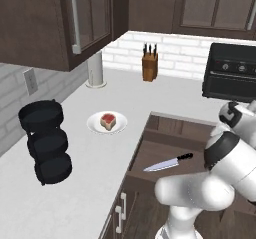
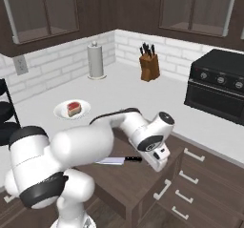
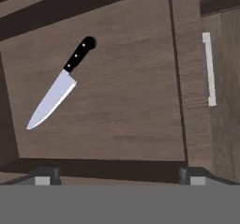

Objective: Pick up the knife from the drawer and place it on the cutting board. Then place the meat from the plate to the cutting board.

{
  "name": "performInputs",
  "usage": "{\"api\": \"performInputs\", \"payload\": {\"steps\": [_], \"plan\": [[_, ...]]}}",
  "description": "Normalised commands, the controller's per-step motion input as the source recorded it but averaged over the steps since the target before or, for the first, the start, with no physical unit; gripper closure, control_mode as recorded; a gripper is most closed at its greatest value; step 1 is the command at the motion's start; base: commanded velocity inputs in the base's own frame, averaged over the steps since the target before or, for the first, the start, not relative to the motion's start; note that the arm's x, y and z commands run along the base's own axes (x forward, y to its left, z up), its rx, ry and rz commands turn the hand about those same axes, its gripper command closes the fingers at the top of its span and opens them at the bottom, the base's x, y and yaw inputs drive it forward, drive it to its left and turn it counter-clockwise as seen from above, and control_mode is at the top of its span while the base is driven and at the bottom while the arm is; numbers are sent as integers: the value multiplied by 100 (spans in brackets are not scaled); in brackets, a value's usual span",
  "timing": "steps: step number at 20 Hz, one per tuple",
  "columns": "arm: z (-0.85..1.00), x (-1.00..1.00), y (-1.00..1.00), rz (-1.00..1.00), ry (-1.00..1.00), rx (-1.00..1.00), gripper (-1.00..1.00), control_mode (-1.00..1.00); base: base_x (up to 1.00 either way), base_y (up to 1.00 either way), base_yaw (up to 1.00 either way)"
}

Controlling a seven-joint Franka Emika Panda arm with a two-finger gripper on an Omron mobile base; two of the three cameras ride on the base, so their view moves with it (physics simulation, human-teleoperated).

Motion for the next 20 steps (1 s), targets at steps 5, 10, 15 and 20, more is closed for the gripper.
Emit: {"api": "performInputs", "payload": {"steps": [5, 10, 15, 20], "plan": [[-3, 38, 63, -13, 10, -2, -100, -100, 0, 0, 0], [-15, 54, 41, -12, 5, -7, -100, -100, 0, 0, 0], [-27, 49, 6, -3, 3, -2, -100, -100, 0, 0, 0], [-27, 25, 0, 0, 0, 0, -100, -100, 0, 0, 0]]}}
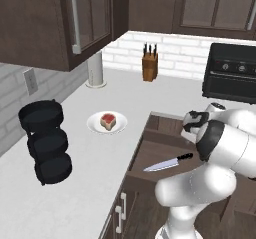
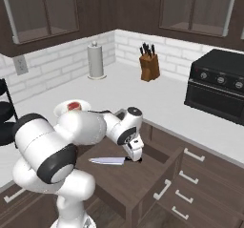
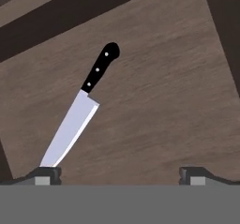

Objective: Pick up the knife from the drawer and place it on the cutting board. Then place the meat from the plate to the cutting board.

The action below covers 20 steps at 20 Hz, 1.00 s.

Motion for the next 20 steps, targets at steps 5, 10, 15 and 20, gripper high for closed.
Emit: {"api": "performInputs", "payload": {"steps": [5, 10, 15, 20], "plan": [[-32, 20, 0, 0, 1, 0, -100, -100, 0, 0, 0], [-34, 23, 0, 0, 0, 0, -100, -100, 0, 0, 0], [-29, 28, 1, 0, 0, 0, -100, -100, 0, 0, 0], [-28, 19, 0, 0, 1, 0, -100, -100, 0, 0, 0]]}}
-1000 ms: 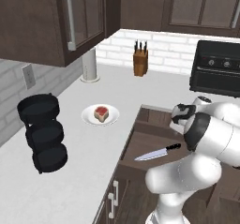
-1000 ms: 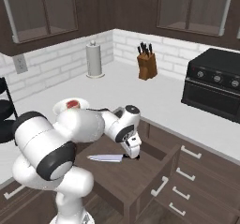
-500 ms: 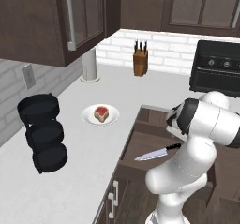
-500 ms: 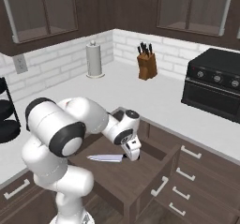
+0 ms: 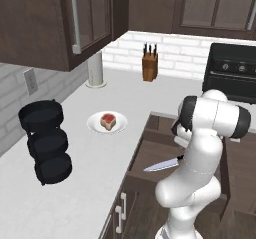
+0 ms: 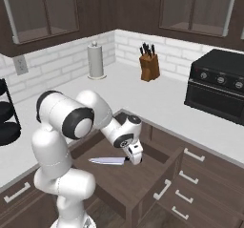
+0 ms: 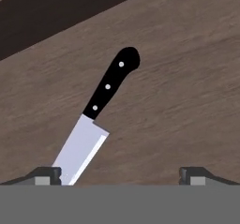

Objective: Pick up the knife from the drawer and place it on the cutting board. Then place the meat from the plate to the cutting board.

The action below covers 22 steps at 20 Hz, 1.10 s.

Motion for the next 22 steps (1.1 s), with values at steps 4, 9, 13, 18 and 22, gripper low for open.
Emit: {"api": "performInputs", "payload": {"steps": [4, 9, 13, 18, 22], "plan": [[-27, 19, 4, 0, 0, -1, -100, -100, 0, 0, 0], [-20, 13, 2, 0, 0, -1, -100, -100, 0, 0, 0], [-20, 18, 0, 0, 0, 0, -100, -100, 0, 0, 0], [-23, 31, 0, 0, 0, -1, -100, -100, 0, 0, 0], [-27, 16, 0, 0, 0, 0, -100, -100, 0, 0, 0]]}}
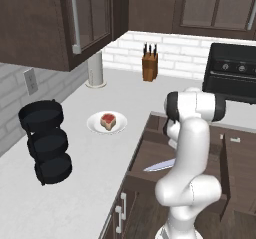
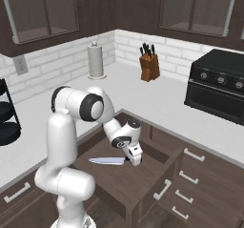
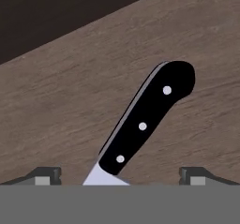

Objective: Pick up the knife from the drawer and place it on the cutting board. Then place the meat from the plate to the cutting board.

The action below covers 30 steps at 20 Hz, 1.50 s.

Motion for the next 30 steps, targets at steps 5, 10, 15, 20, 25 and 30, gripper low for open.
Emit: {"api": "performInputs", "payload": {"steps": [5, 10, 15, 20, 25, 30], "plan": [[-41, 7, 0, 0, 0, 0, -100, -100, 0, 0, 0], [-33, 17, 0, 0, 0, 0, -100, -100, 0, 0, 0], [-37, 5, 2, 0, 0, 0, 100, -100, 0, 0, 0], [-29, 0, 0, 0, 2, 0, 100, -100, 0, 0, 0], [-13, -11, 0, 0, 5, 0, 100, -100, 0, 0, 0], [9, -24, -11, -5, 1, 0, 100, -100, 0, 0, 0]]}}
